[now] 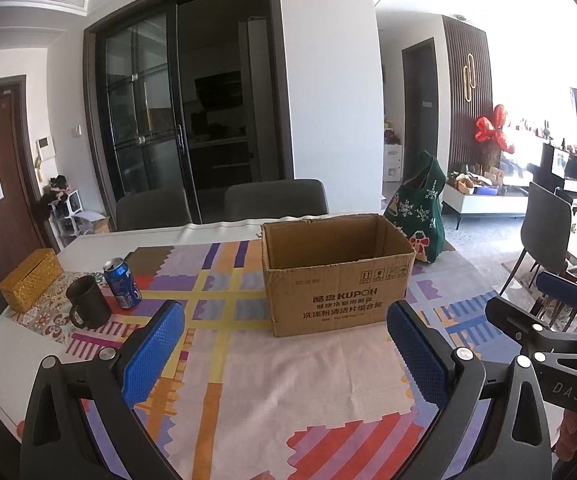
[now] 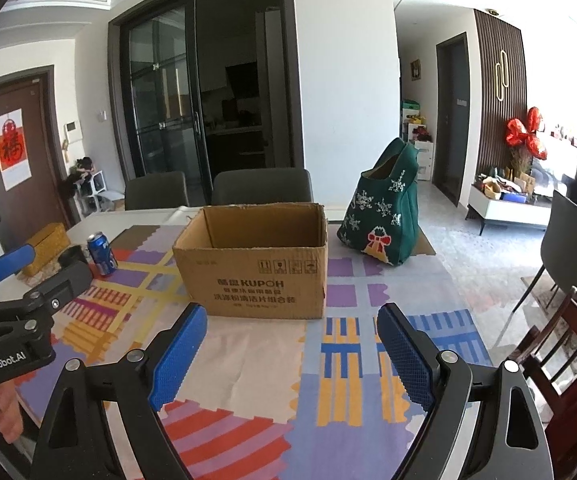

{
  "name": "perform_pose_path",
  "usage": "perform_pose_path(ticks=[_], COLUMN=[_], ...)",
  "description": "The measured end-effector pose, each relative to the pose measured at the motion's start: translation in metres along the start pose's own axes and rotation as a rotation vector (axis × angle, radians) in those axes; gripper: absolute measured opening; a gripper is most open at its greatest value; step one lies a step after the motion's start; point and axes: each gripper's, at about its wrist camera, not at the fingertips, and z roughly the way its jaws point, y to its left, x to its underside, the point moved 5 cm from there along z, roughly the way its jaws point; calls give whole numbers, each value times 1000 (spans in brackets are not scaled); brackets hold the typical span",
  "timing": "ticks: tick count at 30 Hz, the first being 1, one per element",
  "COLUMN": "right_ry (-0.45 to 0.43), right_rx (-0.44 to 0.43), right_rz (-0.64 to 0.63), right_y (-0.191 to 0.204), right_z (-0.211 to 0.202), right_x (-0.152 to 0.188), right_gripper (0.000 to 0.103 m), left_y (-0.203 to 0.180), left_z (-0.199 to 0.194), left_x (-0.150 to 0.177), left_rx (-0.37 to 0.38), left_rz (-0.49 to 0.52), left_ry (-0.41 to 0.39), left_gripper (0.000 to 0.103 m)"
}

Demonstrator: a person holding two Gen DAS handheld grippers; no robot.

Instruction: Organize snacks

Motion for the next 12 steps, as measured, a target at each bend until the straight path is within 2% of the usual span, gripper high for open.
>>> perform_pose_path(ticks=[12], right_ry=[12], right_rx=[3], right_rz=[-5], right_y=[2], right_z=[2], right_x=[2], right_gripper=[88], left_y=[0], left_z=[4], left_x=[3], left_rx=[-2], left_rz=[-9], left_ry=[17], left_gripper=[103])
